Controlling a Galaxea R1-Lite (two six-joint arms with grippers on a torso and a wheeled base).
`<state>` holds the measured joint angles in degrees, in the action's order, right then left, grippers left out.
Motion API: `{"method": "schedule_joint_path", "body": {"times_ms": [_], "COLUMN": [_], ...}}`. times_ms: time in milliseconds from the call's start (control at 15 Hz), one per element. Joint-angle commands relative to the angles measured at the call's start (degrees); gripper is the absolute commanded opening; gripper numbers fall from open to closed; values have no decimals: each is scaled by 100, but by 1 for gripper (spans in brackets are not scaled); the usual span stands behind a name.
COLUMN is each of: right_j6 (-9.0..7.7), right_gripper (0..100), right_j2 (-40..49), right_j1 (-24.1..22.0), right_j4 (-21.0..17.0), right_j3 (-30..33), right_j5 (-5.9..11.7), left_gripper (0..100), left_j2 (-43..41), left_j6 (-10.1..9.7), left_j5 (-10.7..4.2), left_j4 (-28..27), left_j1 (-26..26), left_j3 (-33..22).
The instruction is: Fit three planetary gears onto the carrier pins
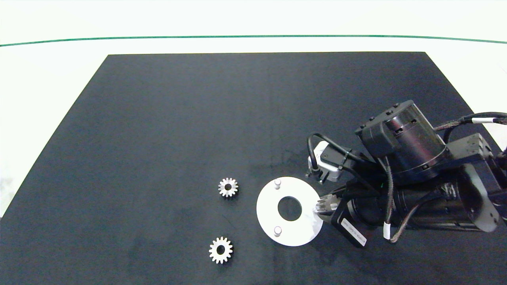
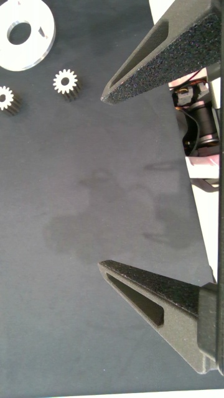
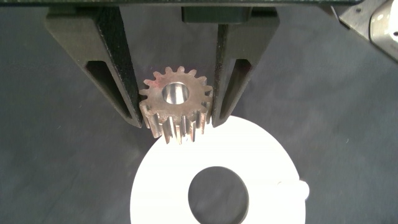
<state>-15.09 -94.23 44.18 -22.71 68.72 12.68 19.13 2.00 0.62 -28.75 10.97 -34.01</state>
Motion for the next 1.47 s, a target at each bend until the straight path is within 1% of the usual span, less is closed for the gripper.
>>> {"method": "schedule_joint_path", "body": {"times_ms": [67, 1133, 1467], "right_j6": [-11, -11, 6], "right_gripper": [19, 19, 19], "right_j2": [-130, -473, -526], "right_j1": [-6, -94, -102], "right_j4": [-14, -14, 4], "right_j3": [107, 221, 230], "right_j5": [15, 15, 7], "left_gripper": [100, 100, 100], "left_j2": [30, 100, 162], "left_j6": [2, -7, -7], "left_j5": [-1, 8, 8], "left_j4": [-17, -8, 80], "left_j1": [10, 19, 19], "left_j3": [-9, -114, -141]}}
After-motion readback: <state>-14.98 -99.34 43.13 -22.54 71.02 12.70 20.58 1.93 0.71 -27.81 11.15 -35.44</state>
